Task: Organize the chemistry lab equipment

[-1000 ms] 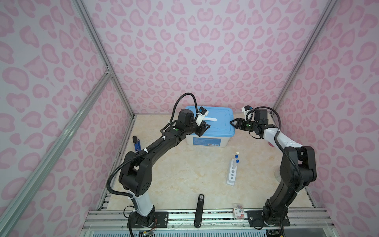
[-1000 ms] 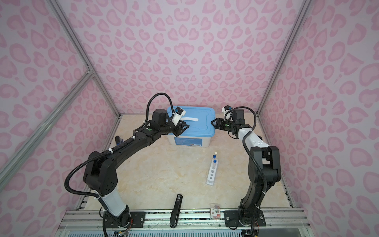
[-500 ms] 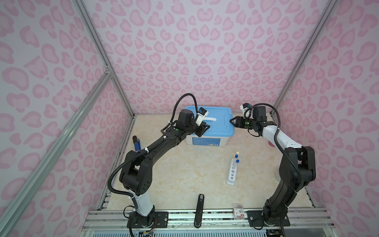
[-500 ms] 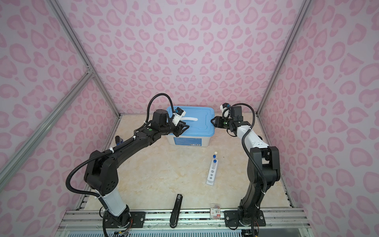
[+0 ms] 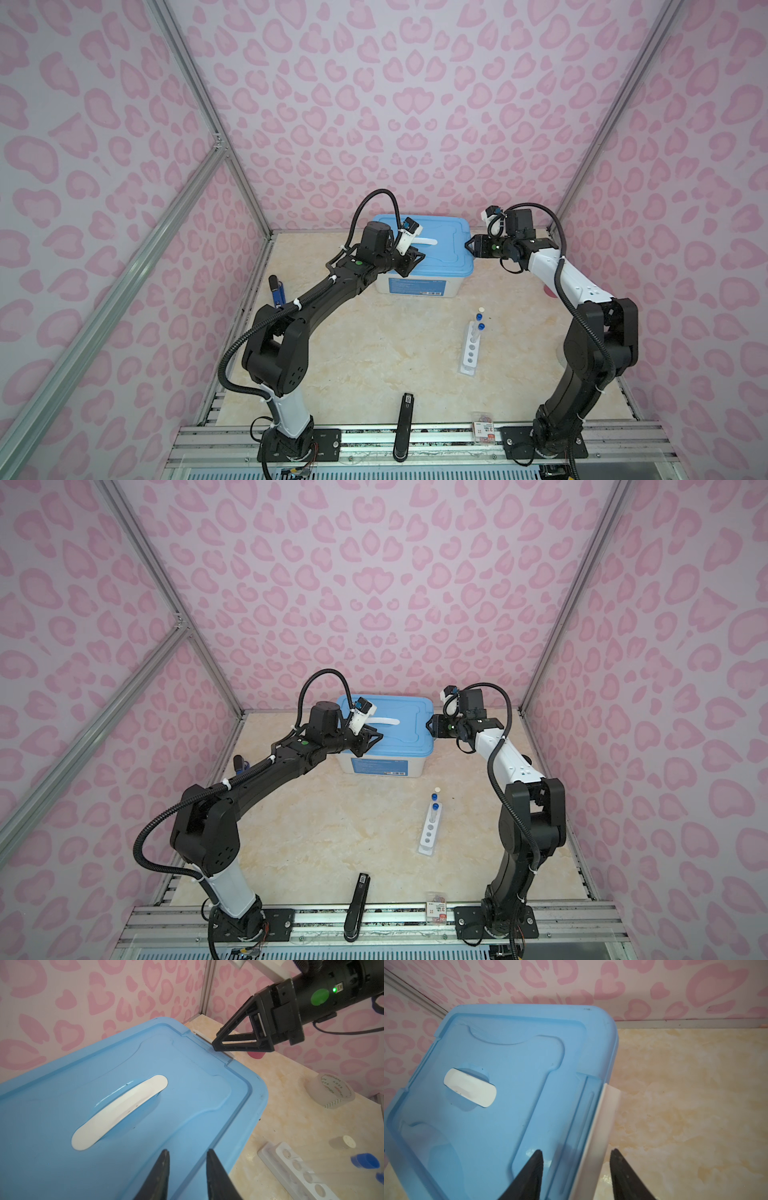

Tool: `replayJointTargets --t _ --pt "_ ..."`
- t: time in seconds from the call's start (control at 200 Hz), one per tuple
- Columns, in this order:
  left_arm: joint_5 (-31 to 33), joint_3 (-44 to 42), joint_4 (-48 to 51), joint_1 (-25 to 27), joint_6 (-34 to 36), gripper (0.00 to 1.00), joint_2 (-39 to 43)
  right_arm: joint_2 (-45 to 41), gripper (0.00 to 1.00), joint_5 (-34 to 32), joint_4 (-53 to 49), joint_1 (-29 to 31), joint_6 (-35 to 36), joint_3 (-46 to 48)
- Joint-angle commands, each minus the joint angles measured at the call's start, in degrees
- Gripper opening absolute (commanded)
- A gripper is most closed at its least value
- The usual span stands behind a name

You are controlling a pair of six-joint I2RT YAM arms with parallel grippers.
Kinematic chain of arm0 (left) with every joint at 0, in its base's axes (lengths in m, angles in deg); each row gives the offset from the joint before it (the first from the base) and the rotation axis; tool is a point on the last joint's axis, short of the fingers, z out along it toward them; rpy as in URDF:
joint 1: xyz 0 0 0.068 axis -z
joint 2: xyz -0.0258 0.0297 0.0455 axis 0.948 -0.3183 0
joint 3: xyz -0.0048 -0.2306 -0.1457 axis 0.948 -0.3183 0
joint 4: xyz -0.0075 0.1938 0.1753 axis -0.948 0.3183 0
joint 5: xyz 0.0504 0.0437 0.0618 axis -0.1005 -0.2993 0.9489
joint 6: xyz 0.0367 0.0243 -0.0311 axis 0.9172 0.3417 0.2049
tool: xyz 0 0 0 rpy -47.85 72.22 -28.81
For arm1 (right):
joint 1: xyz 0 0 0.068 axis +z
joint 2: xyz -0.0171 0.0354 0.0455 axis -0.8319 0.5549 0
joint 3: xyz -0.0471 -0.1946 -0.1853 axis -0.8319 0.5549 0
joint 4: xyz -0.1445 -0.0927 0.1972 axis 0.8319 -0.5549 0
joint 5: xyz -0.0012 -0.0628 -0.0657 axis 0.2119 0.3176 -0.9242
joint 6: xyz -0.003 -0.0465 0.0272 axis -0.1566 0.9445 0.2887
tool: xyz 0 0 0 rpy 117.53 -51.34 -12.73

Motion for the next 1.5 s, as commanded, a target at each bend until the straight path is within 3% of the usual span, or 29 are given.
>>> replayJointTargets --t 0.0,0.515,0.925,1.495 --pt "-0.5 0.0 -1.4 0.1 0.0 0.32 -0.3 0.8 0.52 -2.3 -2.3 0.2 1.5 -0.3" --pt "-0.6 -0.2 -1.3 0.0 0.1 0.32 0.0 2.9 0.62 0.5 -0.9 0.2 -0.2 -0.4" --pt "-0.6 -0.4 -1.3 0.0 0.2 0.31 0.2 3.1 0.48 0.6 1.2 0.1 -1.9 0.8" --pt "-0.9 -0.3 -1.4 0.0 0.0 0.30 0.2 3.6 0.42 -5.4 -3.0 1.4 0.3 -1.1"
